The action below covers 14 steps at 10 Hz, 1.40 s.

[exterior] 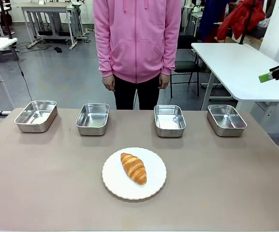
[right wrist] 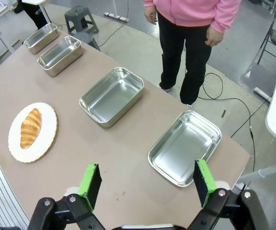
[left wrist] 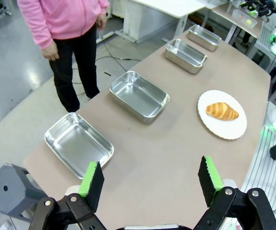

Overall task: Place the bread in the container.
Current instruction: Place the Butter Roll into the Airtight Container indicated by the human.

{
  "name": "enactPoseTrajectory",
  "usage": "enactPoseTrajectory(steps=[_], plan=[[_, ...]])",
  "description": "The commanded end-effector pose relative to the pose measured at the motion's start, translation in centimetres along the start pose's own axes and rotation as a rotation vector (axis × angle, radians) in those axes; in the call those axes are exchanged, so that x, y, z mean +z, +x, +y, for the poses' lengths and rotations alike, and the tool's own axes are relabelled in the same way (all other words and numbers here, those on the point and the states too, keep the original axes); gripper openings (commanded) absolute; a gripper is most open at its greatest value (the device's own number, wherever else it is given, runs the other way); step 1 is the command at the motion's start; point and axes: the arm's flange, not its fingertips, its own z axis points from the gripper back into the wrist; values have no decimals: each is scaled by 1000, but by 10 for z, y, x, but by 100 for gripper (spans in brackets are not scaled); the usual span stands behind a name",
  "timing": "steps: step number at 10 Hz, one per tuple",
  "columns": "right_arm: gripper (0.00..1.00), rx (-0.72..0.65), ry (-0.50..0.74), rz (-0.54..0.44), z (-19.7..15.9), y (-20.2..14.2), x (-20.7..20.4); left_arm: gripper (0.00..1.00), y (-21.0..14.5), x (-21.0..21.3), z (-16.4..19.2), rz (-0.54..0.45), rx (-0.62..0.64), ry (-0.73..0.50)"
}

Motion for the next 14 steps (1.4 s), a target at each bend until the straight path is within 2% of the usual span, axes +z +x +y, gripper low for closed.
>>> enactPoseTrajectory(steps=[1, 14], plan=[[100, 8, 8, -14, -1, 1, 0, 100, 1, 2, 1, -2, -8, 2], [100, 8, 8, -14, -1, 1, 0, 100, 1, 2, 1, -2, -8, 2]])
